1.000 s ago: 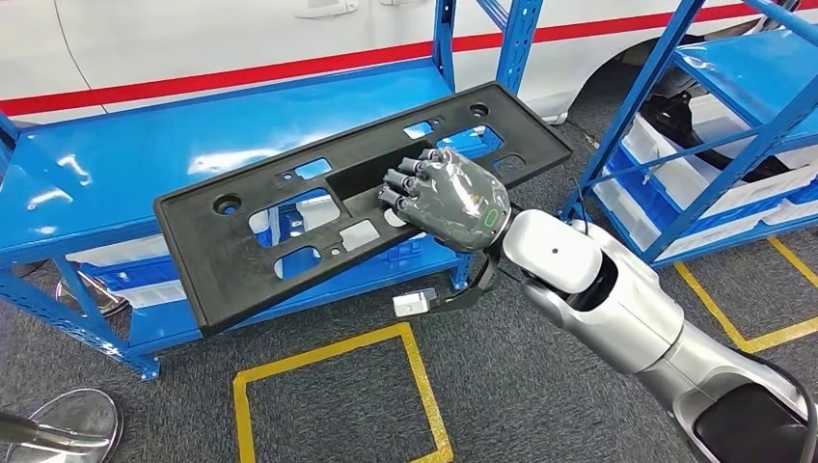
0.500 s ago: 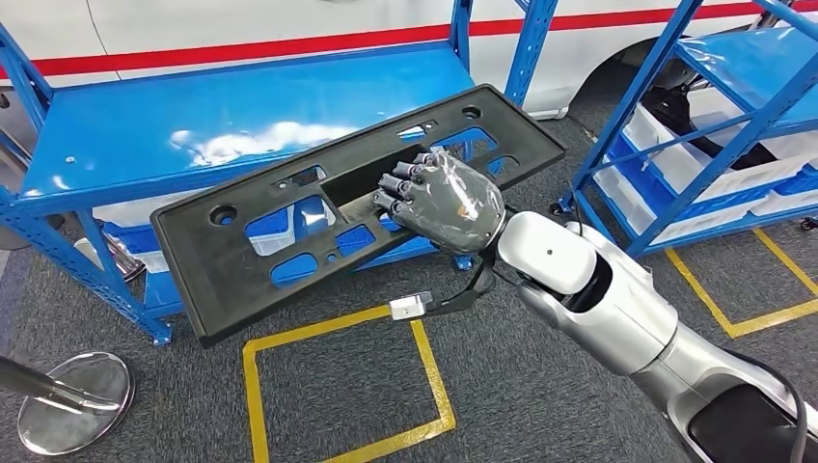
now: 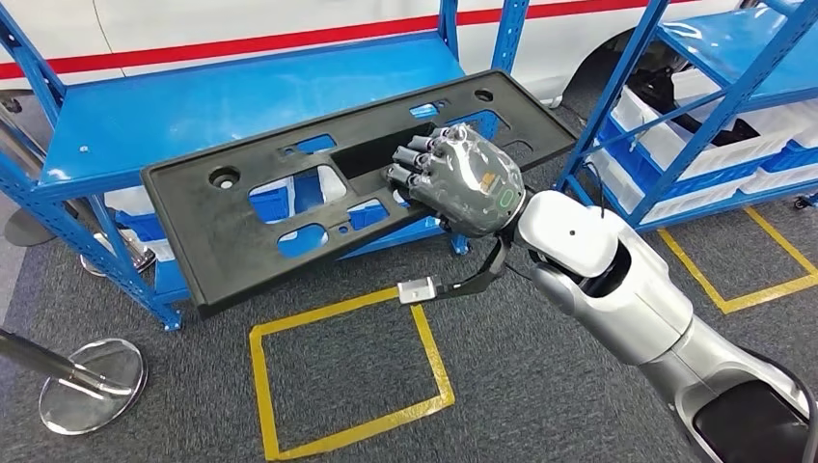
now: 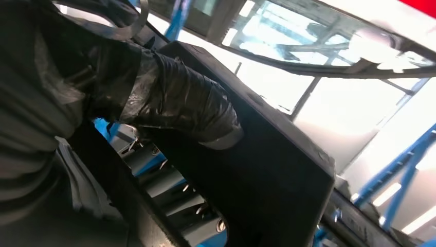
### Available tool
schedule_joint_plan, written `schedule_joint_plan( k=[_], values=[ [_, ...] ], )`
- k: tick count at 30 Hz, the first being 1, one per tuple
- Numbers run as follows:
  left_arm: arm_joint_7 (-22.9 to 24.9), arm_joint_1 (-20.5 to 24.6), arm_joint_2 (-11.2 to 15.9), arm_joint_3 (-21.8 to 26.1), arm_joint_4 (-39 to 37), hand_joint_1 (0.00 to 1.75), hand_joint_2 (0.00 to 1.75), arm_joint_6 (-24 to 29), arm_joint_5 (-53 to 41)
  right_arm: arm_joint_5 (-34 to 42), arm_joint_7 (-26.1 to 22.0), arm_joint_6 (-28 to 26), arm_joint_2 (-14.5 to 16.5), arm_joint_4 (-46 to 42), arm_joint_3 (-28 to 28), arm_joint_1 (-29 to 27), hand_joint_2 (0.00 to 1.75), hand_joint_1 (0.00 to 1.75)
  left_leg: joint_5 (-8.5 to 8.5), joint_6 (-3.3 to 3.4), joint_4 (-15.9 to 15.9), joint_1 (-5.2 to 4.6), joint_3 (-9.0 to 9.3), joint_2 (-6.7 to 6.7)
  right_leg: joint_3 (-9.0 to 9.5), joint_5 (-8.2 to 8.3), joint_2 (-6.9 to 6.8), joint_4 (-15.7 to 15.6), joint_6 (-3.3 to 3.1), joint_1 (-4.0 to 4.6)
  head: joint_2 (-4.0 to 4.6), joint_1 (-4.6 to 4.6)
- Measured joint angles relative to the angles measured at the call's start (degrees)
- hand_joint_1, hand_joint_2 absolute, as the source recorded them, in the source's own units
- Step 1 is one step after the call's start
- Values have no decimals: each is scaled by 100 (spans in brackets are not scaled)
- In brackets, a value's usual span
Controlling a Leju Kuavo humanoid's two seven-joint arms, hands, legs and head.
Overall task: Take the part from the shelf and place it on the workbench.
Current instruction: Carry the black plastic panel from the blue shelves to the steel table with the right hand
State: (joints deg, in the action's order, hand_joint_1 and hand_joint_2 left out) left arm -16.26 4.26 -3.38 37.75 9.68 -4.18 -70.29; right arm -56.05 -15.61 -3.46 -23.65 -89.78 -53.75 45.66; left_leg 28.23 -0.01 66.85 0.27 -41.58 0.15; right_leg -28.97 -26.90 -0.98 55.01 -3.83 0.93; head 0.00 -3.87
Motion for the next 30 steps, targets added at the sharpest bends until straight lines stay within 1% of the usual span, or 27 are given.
schedule_joint_plan(
  k=[1,2,3,4,5,6,7,8,9,11,12,13,14,16,17,18,19,20,21,22,23,24,25,26,27,28,30],
  values=[
    [10,-6,10,5,0,0,175,11,4,-7,20,1,5,-2,8,-18,175,175,173,-33,347,25,-98,0,-60,30,-2,27,16,-8,0,1],
    [19,-15,24,13,0,0,175,22,7,-15,36,3,6,-4,12,-41,175,175,238,-69,571,50,-133,3,-130,50,-2,71,35,-21,0,2],
    [27,-22,34,21,0,0,175,30,8,-23,54,7,6,-4,14,-58,175,175,200,-104,604,71,-76,5,-198,60,-1,124,54,-39,0,2],
    [34,-27,44,27,0,0,175,34,8,-27,70,11,7,-4,16,-69,175,175,85,-139,409,92,96,9,-266,58,0,194,79,-64,0,2],
    [39,-28,51,32,0,0,175,36,9,-29,81,14,7,-5,21,-73,175,175,-17,-176,48,114,336,13,-333,42,0,278,113,-89,0,2],
    [41,-26,55,34,0,0,175,36,9,-29,86,15,7,-7,28,-73,175,175,-82,-187,-278,113,559,5,-402,26,3,365,155,-104,0,3],
    [41,-26,58,36,0,0,175,36,9,-31,88,16,7,-9,34,-77,175,175,-125,-170,-518,106,711,-7,-458,12,4,445,196,-108,0,0],
    [42,-30,61,37,0,0,175,37,9,-32,90,16,7,-10,39,-83,175,175,-118,-141,-627,97,770,-21,-500,10,8,508,234,-101,0,-3],
    [43,-36,63,39,0,0,175,40,9,-33,91,16,7,-10,43,-91,175,175,-124,-97,-613,79,764,-36,-530,23,13,542,266,-93,0,-4],
    [48,-48,66,44,-1,0,175,50,9,-29,90,24,1,-10,44,-103,175,175,-164,-9,-637,93,726,-33,-557,19,23,581,328,-100,0,-7],
    [52,-48,66,45,-1,0,175,60,8,-26,87,30,-8,-10,44,-104,175,175,-194,46,-655,99,702,-28,-588,-64,31,644,364,-110,0,-8],
    [57,-51,67,48,-1,0,175,71,6,-21,86,34,-20,-10,45,-103,175,175,-231,105,-675,109,671,-23,-646,-220,40,798,398,-122,0,-10],
    [61,-57,68,51,-1,0,175,83,2,-16,85,37,-34,-11,48,-106,175,175,-268,151,-686,114,629,-18,-736,-440,50,1052,432,-136,0,-10],
    [63,-77,71,63,-1,0,175,101,-13,-11,85,37,-61,-12,55,-125,175,175,-341,190,-685,107,522,-17,-949,-857,60,1706,477,-157,0,-10],
    [63,-87,71,72,-1,0,175,107,-26,-9,85,36,-74,-12,56,-147,175,175,-383,191,-683,103,466,-17,-994,-944,62,1929,485,-164,0,-10],
    [62,-94,72,79,-1,0,175,113,-38,-4,85,34,-88,-12,57,-169,175,175,-426,189,-681,98,410,-17,-956,-922,64,1984,482,-167,0,-10],
    [62,-98,72,85,-1,0,175,118,-50,3,85,32,-101,-12,61,-188,175,175,-471,183,-681,93,358,-19,-814,-798,66,1836,465,-166,0,-10],
    [64,-100,73,89,0,0,175,125,-59,8,85,29,-111,-12,68,-199,175,175,-517,174,-681,88,312,-23,-582,-626,69,1513,433,-159,0,-10],
    [70,-100,71,92,-1,0,175,130,-66,13,84,26,-120,-17,80,-203,175,175,-562,159,-682,88,275,-27,-318,-521,73,1099,384,-141,0,-9],
    [80,-101,68,95,-1,0,175,134,-73,15,84,23,-127,-25,96,-205,175,175,-610,135,-693,89,251,-30,-94,-450,74,733,347,-116,0,-8],
    [89,-102,66,99,-1,0,175,137,-78,17,84,20,-134,-33,110,-206,175,175,-661,103,-715,96,242,-32,46,-420,78,481,314,-86,0,-8],
    [97,-103,64,103,-2,0,175,138,-82,19,84,17,-144,-40,121,-204,175,175,-717,65,-746,107,240,-31,99,-420,80,349,288,-58,0,-8],
    [99,-105,64,108,-2,0,175,138,-86,21,84,14,-154,-43,128,-204,175,175,-781,24,-793,112,247,-31,86,-363,81,317,273,-40,0,-9],
    [100,-110,66,114,-2,0,175,138,-89,22,83,11,-162,-43,131,-205,175,175,-818,-12,-827,115,242,-29,58,-286,77,273,242,-55,0,-9],
    [102,-116,67,117,-2,0,175,139,-94,24,82,9,-167,-43,132,-207,175,175,-767,-39,-817,111,217,-30,27,-205,67,220,211,-72,0,-7],
    [109,-122,68,119,-2,0,175,140,-101,26,82,5,-168,-43,133,-211,175,175,-605,-57,-723,106,171,-31,-21,-112,54,174,178,-90,0,-4],
    [139,-127,74,120,-2,0,175,146,-112,33,81,1,-168,-43,133,-220,175,175,-22,-76,-197,102,28,-32,-163,46,36,141,132,-94,0,1]
  ],
)
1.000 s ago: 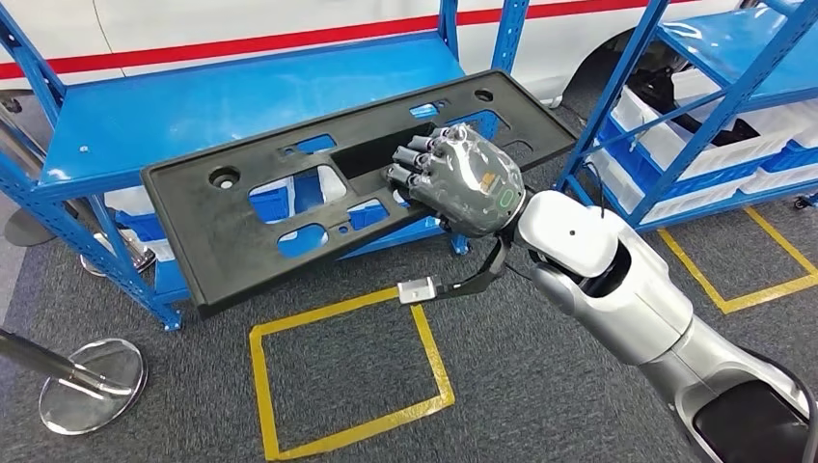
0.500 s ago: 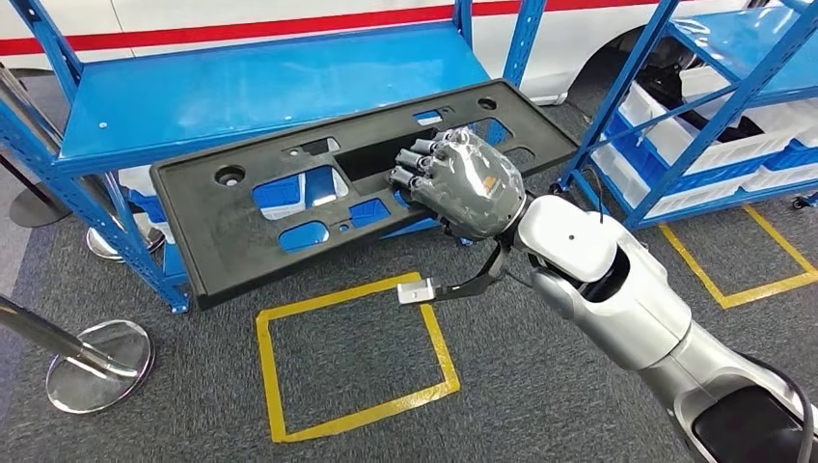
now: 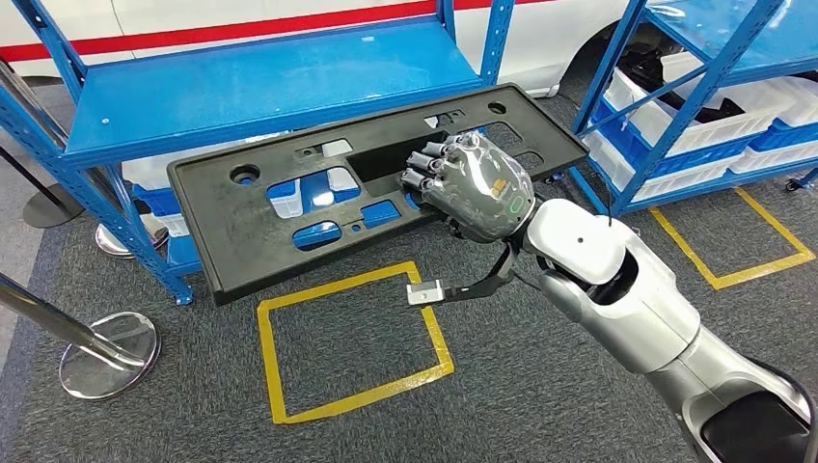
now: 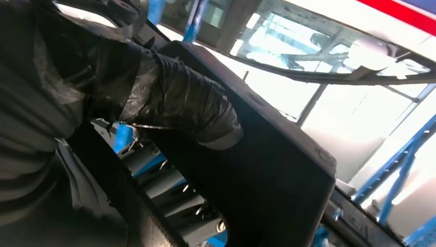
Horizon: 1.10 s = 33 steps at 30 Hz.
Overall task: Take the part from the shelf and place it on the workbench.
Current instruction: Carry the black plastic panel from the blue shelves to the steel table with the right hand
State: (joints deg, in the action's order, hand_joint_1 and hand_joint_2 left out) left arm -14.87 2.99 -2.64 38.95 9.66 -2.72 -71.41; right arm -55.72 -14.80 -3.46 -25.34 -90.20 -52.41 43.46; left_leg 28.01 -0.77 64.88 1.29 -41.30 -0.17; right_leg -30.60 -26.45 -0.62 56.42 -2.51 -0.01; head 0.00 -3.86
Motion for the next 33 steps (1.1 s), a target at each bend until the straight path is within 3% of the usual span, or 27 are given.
schedule_joint_plan(
  k=[1,2,3,4,6,8,9,10,12,14,17,18,19,20,22,24,27,29,33],
  values=[
    [13,0,5,0,0,0,175,2,-5,6,-1,-2,-2,0,0,-9,175,175,255,-11,367,1,-66,0,-96,63,-3,21,-12,7,0,2],
    [11,0,11,0,0,0,175,4,-10,11,-3,-2,-3,1,0,-24,175,175,385,-24,696,1,-99,0,-200,119,-3,50,-12,13,0,2],
    [-7,-1,17,0,0,0,175,4,-18,16,-4,-4,-5,1,0,-42,175,175,381,-34,911,1,-81,1,-307,171,-3,87,-8,16,0,2],
    [-39,-2,20,0,0,0,175,0,-30,20,-3,-6,-6,2,0,-64,175,175,260,-40,955,1,18,2,-424,219,-2,138,3,14,0,2],
    [-126,4,21,0,1,0,175,-10,-53,19,0,-13,-8,2,1,-104,175,175,23,-31,511,1,457,3,-645,286,-2,267,39,5,0,2],
    [-244,12,21,0,2,0,175,-30,-67,-1,2,-31,-20,3,19,-144,175,175,144,14,-198,-23,981,-3,-798,322,-4,389,93,13,0,1],
    [-306,12,21,0,2,0,175,-43,-70,-15,2,-48,-28,3,34,-163,175,175,257,47,-433,-36,1122,-9,-828,339,-6,425,122,21,0,-2],
    [-356,9,21,0,2,0,175,-55,-72,-30,1,-70,-35,4,49,-178,175,175,302,86,-535,-52,1176,-15,-835,369,-6,432,157,25,0,-5],
    [-394,6,20,0,2,0,175,-64,-74,-45,0,-105,-44,6,63,-197,175,175,231,172,-577,-47,1141,-6,-837,428,1,422,229,13,0,-9],
    [-377,16,18,0,2,0,175,-64,-74,-51,-5,-115,-57,9,71,-213,175,175,122,250,-617,-23,1100,18,-931,255,23,605,305,-10,0,-14],
    [-354,21,17,0,2,0,175,-66,-74,-55,-10,-115,-71,13,80,-248,175,175,-9,294,-627,-12,966,36,-1286,-389,41,1579,404,-60,0,-14],
    [-351,19,17,0,2,0,175,-66,-74,-55,-10,-114,-72,15,81,-268,175,175,-36,292,-624,-14,925,38,-1343,-491,40,1821,421,-72,0,-15],
    [-351,18,17,0,2,0,175,-67,-74,-56,-10,-114,-72,17,81,-285,175,175,-58,287,-622,-15,896,38,-1303,-486,40,1871,425,-78,0,-15],
    [-351,18,17,0,2,0,175,-67,-74,-56,-10,-114,-72,19,81,-294,175,175,-74,279,-621,-16,877,36,-1140,-376,40,1683,414,-79,0,-15],
    [-351,22,15,0,2,0,175,-67,-74,-56,-10,-115,-72,20,87,-287,175,175,-96,255,-623,-17,865,31,-641,-92,47,934,342,-60,0,-15],
    [-351,32,9,0,2,0,175,-71,-74,-57,-10,-115,-76,19,97,-272,175,175,-126,202,-619,-21,835,26,-350,25,56,401,249,-11,0,-16],
    [-348,32,7,0,2,0,175,-75,-73,-119,-10,-124,-85,17,101,-266,175,175,-161,105,-636,-22,790,13,-328,46,35,256,161,7,0,-15],
    [-345,37,10,0,2,0,175,-74,-70,-181,-8,-139,-84,17,101,-254,175,175,-46,53,-514,-26,726,8,-292,103,-21,145,93,-24,0,-13],
    [-342,40,38,0,2,0,175,-74,-70,-231,-4,-159,-82,19,101,-243,175,175,545,13,714,-19,158,10,-300,126,-175,114,24,-11,0,-11]
  ],
)
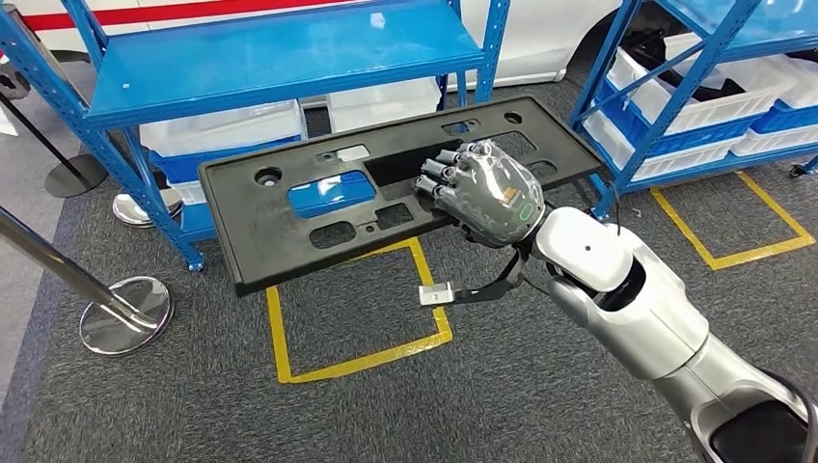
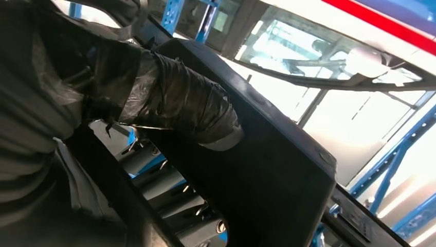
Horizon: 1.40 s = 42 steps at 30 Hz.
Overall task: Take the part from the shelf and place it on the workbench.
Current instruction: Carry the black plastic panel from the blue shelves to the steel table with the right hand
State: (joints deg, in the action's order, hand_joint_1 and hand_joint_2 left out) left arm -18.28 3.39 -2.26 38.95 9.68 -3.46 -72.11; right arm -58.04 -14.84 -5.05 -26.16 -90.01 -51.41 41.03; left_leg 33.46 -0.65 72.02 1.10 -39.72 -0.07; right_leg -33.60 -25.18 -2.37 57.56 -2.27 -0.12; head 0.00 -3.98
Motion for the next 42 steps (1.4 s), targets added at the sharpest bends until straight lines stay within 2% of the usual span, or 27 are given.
schedule_joint_plan(
  k=[1,2,3,5,7,9,10,12,14,15,16,17,18,20,22,23,24,25,27,29,31,32,34,36,38,40,42],
  values=[
    [1,-8,7,0,0,0,175,-1,0,-12,1,0,1,1,0,-5,175,175,-1,-10,148,2,-74,3,-14,-7,-36,21,-3,1,0,0],
    [0,-13,10,0,0,0,175,-2,0,-21,3,0,1,1,0,-9,175,175,-107,-17,92,5,-51,13,-28,-19,-73,52,0,-2,0,0],
    [-3,-14,16,0,0,0,175,-2,0,-28,5,0,2,1,0,-9,175,175,-297,-20,-176,8,76,46,-39,-40,-115,92,10,-8,0,0],
    [-9,-2,26,0,0,0,175,-3,0,-40,9,0,0,1,0,-6,175,175,-592,-3,-874,-15,407,253,-66,-107,-205,205,61,3,0,0],
    [-11,11,32,0,0,0,175,-2,0,-54,11,0,-5,1,0,-2,175,175,-656,60,-1184,-51,527,391,-104,-150,-298,293,118,42,0,-2],
    [-9,5,33,0,0,0,175,-1,0,-64,13,0,-5,-2,0,3,175,175,-682,136,-1187,-58,489,297,-121,-159,-393,315,152,60,0,-3],
    [-7,-3,33,0,0,0,175,-1,0,-68,16,0,-5,-3,0,5,175,175,-705,171,-1201,-50,481,237,-126,-193,-354,340,175,47,0,-3],
    [2,-8,32,1,0,0,175,-1,3,-74,18,1,-17,-5,0,9,175,175,-755,246,-1235,-25,470,114,-237,-438,-100,641,238,-4,0,-3],
    [8,-5,31,2,0,0,175,-1,7,-83,19,2,-40,-4,0,3,175,175,-784,283,-1242,-17,452,-20,-521,-818,146,1316,286,-39,0,-4],
    [9,-6,32,2,0,0,175,-1,7,-86,18,2,-46,-3,0,-5,175,175,-792,288,-1239,-18,442,-93,-667,-940,183,1639,298,-45,0,-4],
    [10,-9,32,2,0,0,175,-1,7,-90,18,3,-50,-2,0,-12,175,175,-797,286,-1234,-18,437,-167,-746,-959,199,1813,300,-49,0,-4],
    [13,-12,32,2,0,0,175,-1,7,-91,17,3,-51,-2,0,-17,175,175,-801,282,-1230,-19,436,-244,-730,-866,211,1779,291,-52,0,-4],
    [14,-12,32,2,0,0,175,-1,7,-91,18,3,-52,-2,0,-15,175,175,-805,275,-1226,-19,440,-322,-612,-676,246,1530,270,-54,0,-4],
    [16,-6,28,3,0,0,175,-1,7,-91,19,2,-55,-2,0,-2,175,175,-819,250,-1228,-14,441,-468,-255,-293,475,783,204,-60,0,-1],
    [16,3,21,4,0,0,175,-1,7,-91,19,3,-66,-2,0,10,175,175,-855,186,-1237,15,403,-600,-74,-149,667,364,157,-45,0,1],
    [16,-1,18,4,0,0,175,-1,7,-92,19,3,-71,-2,0,14,175,175,-883,138,-1252,34,377,-667,-61,-156,665,326,148,-33,0,2],
    [18,-12,19,5,0,0,175,-1,7,-92,18,3,-75,-4,0,22,175,175,-910,89,-1277,43,360,-736,-54,-139,594,271,137,-24,0,-1],
    [20,-27,19,5,0,0,175,-1,8,-93,18,3,-73,-6,0,30,175,175,-916,51,-1289,42,346,-721,-31,-119,510,207,123,-33,0,2],
    [27,-33,20,7,0,0,175,-1,10,-93,22,2,-67,-10,0,41,175,175,-764,-6,-1112,9,253,-448,26,-60,347,62,67,-57,0,8],
    [42,-11,22,7,0,0,175,1,12,-97,26,2,-68,-8,0,35,175,175,-404,-43,-505,3,-11,-117,36,-32,189,20,23,-46,0,11],
    [68,-10,26,8,0,0,175,13,13,-105,29,1,-73,-5,0,13,175,175,-176,-77,73,13,-248,-36,1,-37,34,52,14,-30,0,12],
    [81,-20,27,8,0,0,175,25,10,-113,38,-1,-73,-4,0,-3,175,175,-201,-88,117,14,-244,-24,-20,-43,-35,76,14,-27,0,12],
    [96,-40,34,9,0,0,175,54,1,-135,86,-11,-73,-11,0,-39,175,175,-492,-82,-428,12,92,61,-50,-72,-165,139,33,-23,0,12],
    [101,-41,47,9,0,0,175,75,-9,-187,157,-26,-73,-24,0,-91,175,175,-691,-18,-1084,-34,468,239,-65,-110,-289,200,75,6,0,9],
    [107,-54,57,9,0,0,175,89,-21,-251,219,-45,-71,-41,0,-162,175,175,-715,67,-1279,-79,548,271,-65,-119,-395,223,124,36,0,7],
    [111,-91,63,9,0,0,175,104,-40,-298,261,-64,-64,-59,0,-231,175,175,-772,143,-1317,-63,531,151,-55,-124,-453,221,177,32,0,8],
    [116,-111,67,10,0,0,175,124,-57,-326,298,-89,-62,-67,0,-297,175,175,-834,220,-1375,-31,531,49,-112,-297,-238,395,237,-7,0,6]
  ],
)
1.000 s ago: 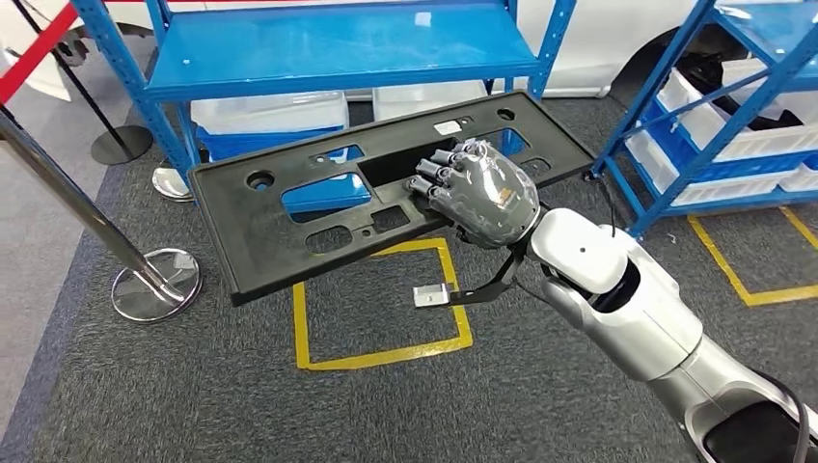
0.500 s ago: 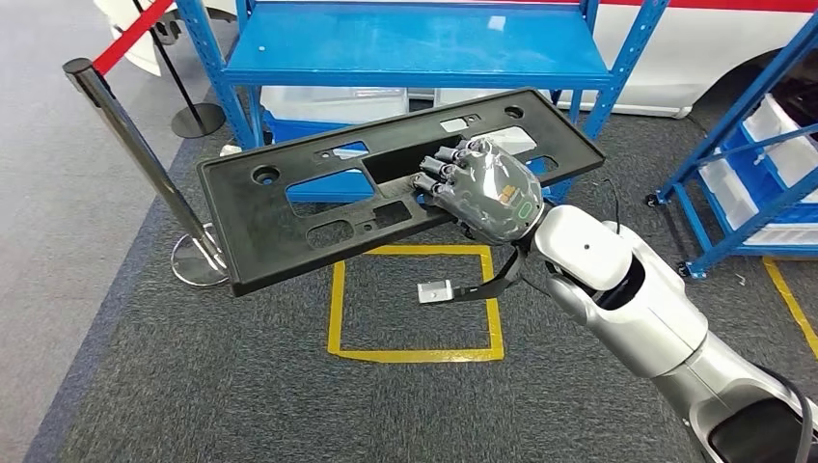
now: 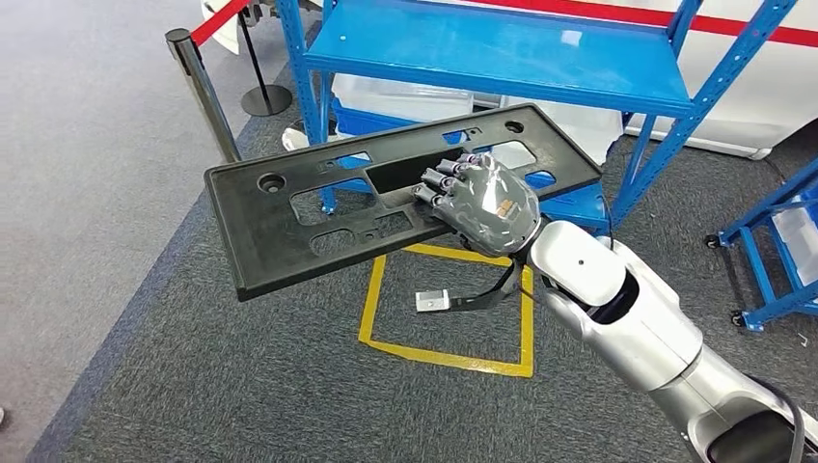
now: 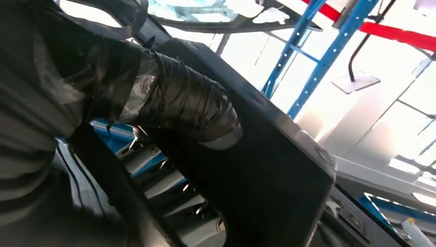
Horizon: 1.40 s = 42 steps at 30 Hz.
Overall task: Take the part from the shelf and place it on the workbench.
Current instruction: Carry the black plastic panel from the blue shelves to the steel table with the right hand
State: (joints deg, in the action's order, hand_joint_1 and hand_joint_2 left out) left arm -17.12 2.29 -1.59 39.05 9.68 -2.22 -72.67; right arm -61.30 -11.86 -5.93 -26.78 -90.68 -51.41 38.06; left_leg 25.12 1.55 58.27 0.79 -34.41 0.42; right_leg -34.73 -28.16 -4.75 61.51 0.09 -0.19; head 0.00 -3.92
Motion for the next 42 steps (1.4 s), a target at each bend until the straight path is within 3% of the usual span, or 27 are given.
schedule_joint_plan(
  k=[2,3,4,5,6,7,9,11,13,14,16,18,20,21,22,25,27,29,31,33,35,36,37,38,39,40,42],
  values=[
    [-2,0,1,1,0,0,175,28,-19,-24,29,-30,-4,2,0,-97,175,175,-42,47,-23,13,-21,-105,-229,-377,322,575,45,-40,0,-1],
    [-7,-1,2,1,0,0,175,45,-34,-42,33,-46,-10,5,0,-166,175,175,-53,54,-18,13,-38,-169,-382,-550,400,938,60,-48,0,0],
    [-13,-6,2,1,0,0,175,61,-51,-66,36,-57,-20,10,0,-243,175,175,-62,54,-9,13,-55,-242,-496,-643,435,1213,71,-54,0,-1],
    [-17,-14,1,1,0,0,175,72,-75,-90,36,-66,-37,15,0,-314,175,175,-69,49,2,12,-70,-320,-530,-628,452,1310,76,-59,0,0],
    [-18,-24,-4,1,0,0,175,79,-95,-108,36,-74,-61,20,0,-370,175,175,-75,43,15,13,-82,-400,-461,-508,470,1193,72,-64,0,0],
    [-17,-32,-15,0,0,0,175,82,-116,-119,36,-76,-91,22,1,-399,175,175,-79,35,27,13,-88,-476,-297,-314,517,881,61,-72,0,0],
    [-15,-34,-49,-1,0,0,175,84,-151,-123,30,-75,-162,23,10,-414,175,175,-96,-1,48,13,-109,-617,67,-24,777,157,26,-91,0,1],
    [-17,-29,-81,-1,0,0,175,85,-169,-131,5,-44,-227,21,29,-400,175,175,-136,-74,55,23,-168,-748,203,37,943,-157,5,-88,0,0],
    [-21,-49,-113,-1,0,0,175,81,-170,-142,-28,17,-260,13,44,-357,175,175,-181,-158,40,36,-223,-866,193,61,836,-188,-23,-88,0,-1],
    [-24,-65,-133,-2,-1,0,175,79,-170,-144,-45,48,-266,5,48,-326,175,175,-168,-187,59,28,-248,-814,199,83,762,-215,-50,-95,0,1],
    [-27,-69,-172,-3,-2,0,175,74,-173,-143,-74,109,-280,-20,62,-271,175,175,51,-225,366,3,-395,-489,214,128,596,-279,-120,-106,0,9],
    [-28,-44,-206,-3,-2,0,175,66,-177,-140,-85,174,-303,-42,73,-235,175,175,440,-250,1078,5,-699,-167,205,140,420,-284,-153,-68,0,16],
    [-26,-34,-227,-3,-2,0,175,63,-182,-140,-87,220,-321,-49,74,-216,175,175,621,-271,1601,16,-898,-88,188,138,241,-270,-158,-45,0,16],
    [-25,-39,-235,-3,-2,0,175,63,-185,-140,-89,233,-326,-52,74,-208,175,175,561,-274,1569,18,-851,-69,182,134,158,-260,-158,-41,0,16],
    [-23,-44,-240,-3,-2,0,175,63,-189,-140,-90,244,-328,-60,74,-197,175,175,415,-268,1314,20,-689,-35,181,126,83,-250,-154,-40,0,16],
    [3,-32,-246,-3,-2,0,175,73,-202,-127,-95,271,-339,-105,74,-127,175,175,59,-184,260,-39,-100,258,178,87,-117,-207,-103,-8,0,14],
    [27,-24,-231,-3,-2,0,175,50,-165,-108,-113,292,-347,-122,74,-51,175,175,40,-113,88,-85,-44,286,177,76,-233,-197,-60,25,0,10],
    [37,-30,-193,-3,-2,0,175,0,-112,-88,-132,320,-339,-126,74,43,175,175,-6,-47,48,-64,-59,148,189,54,-279,-189,-10,21,0,9],
    [42,-16,-152,0,-1,0,175,-33,-83,-73,-147,354,-328,-131,74,122,175,175,-63,33,-13,-34,-52,31,100,-153,-6,54,37,-15,0,7],
    [46,8,-121,5,0,0,175,-50,-68,-28,-157,422,-331,-135,70,180,175,175,-95,77,-31,-24,-61,-95,-186,-538,346,716,63,-50,0,7],
    [46,17,-94,10,0,0,175,-58,-66,57,-158,517,-339,-135,54,250,175,175,-100,85,-8,-26,-83,-248,-457,-726,450,1301,83,-61,0,8],
    [46,15,-85,11,0,0,175,-62,-66,101,-159,564,-343,-136,43,300,175,175,-100,84,11,-27,-91,-328,-477,-660,463,1335,89,-67,0,8],
    [46,14,-79,12,0,0,175,-67,-66,133,-160,603,-346,-137,35,356,175,175,-97,80,32,-26,-95,-406,-390,-487,484,1141,89,-77,0,8],
    [45,13,-77,12,0,0,175,-72,-66,159,-160,648,-352,-140,30,422,175,175,-91,71,54,-25,-97,-484,-231,-260,547,797,86,-93,0,8],
    [41,14,-77,13,0,0,175,-80,-67,182,-163,712,-364,-145,24,501,175,175,-89,49,78,-27,-113,-564,-74,-94,698,455,80,-112,0,7],
    [36,20,-78,13,0,0,175,-91,-67,208,-172,795,-384,-157,18,594,175,175,-92,19,106,-26,-145,-641,46,10,843,164,74,-128,0,7],
    [19,20,-79,15,-1,0,175,-122,-68,264,-197,1021,-421,-195,-9,814,175,175,-132,-73,133,-3,-243,-785,103,26,1005,-49,56,-128,0,7]
  ],
)
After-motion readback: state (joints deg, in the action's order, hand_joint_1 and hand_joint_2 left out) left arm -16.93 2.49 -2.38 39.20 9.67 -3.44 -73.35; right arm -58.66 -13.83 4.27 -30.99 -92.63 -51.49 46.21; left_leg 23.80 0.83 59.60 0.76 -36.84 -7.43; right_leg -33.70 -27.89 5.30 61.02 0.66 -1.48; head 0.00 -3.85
